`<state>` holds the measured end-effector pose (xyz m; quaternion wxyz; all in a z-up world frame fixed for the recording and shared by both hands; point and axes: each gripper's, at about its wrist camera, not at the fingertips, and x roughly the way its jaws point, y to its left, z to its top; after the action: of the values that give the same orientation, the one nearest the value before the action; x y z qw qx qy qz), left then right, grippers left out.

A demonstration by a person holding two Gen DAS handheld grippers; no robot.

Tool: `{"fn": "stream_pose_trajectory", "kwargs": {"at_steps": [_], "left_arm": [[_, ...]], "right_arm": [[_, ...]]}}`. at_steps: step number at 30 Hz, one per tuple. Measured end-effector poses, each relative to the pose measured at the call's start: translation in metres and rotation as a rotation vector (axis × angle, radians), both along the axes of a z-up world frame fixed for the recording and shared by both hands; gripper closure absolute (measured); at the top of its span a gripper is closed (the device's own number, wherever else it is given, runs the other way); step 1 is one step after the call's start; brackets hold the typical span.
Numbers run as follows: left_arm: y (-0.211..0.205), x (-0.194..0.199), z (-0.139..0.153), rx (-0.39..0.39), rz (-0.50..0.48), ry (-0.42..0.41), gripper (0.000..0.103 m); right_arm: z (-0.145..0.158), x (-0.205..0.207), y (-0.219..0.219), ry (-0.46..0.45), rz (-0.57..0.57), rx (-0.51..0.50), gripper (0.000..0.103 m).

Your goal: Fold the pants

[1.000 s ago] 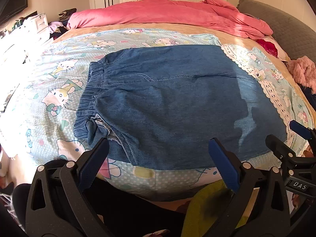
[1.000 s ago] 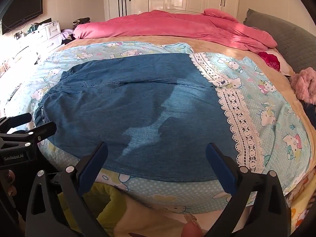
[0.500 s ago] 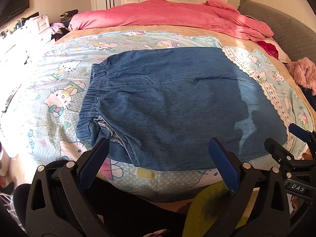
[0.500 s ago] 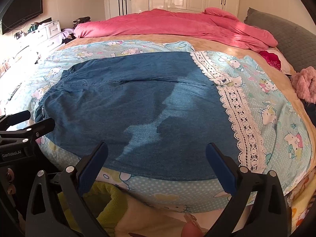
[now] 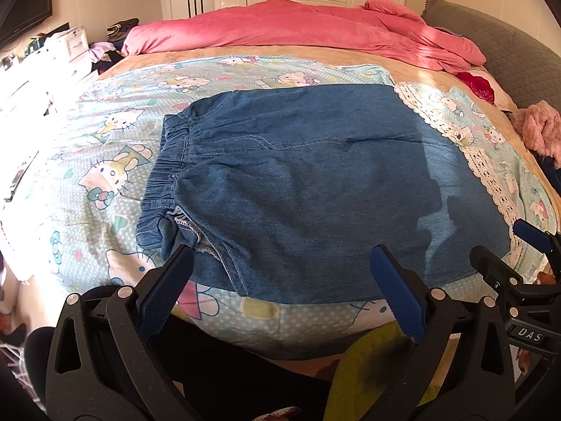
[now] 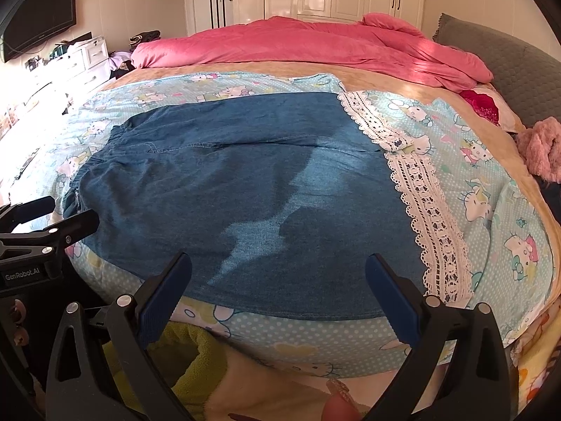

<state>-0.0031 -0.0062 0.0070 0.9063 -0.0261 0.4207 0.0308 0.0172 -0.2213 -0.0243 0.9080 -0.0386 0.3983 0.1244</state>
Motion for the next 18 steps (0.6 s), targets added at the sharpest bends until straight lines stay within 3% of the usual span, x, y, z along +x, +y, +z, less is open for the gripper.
{"fn": "stream_pose_trajectory", "kwargs": {"at_steps": [18], "left_arm": [[0.0004, -0.0002, 0.0003, 0.003, 0.003, -0.003, 0.008]], "right_arm": [[0.0007, 0.0, 0.0008, -0.003, -0.002, 0.002, 0.004]]}}
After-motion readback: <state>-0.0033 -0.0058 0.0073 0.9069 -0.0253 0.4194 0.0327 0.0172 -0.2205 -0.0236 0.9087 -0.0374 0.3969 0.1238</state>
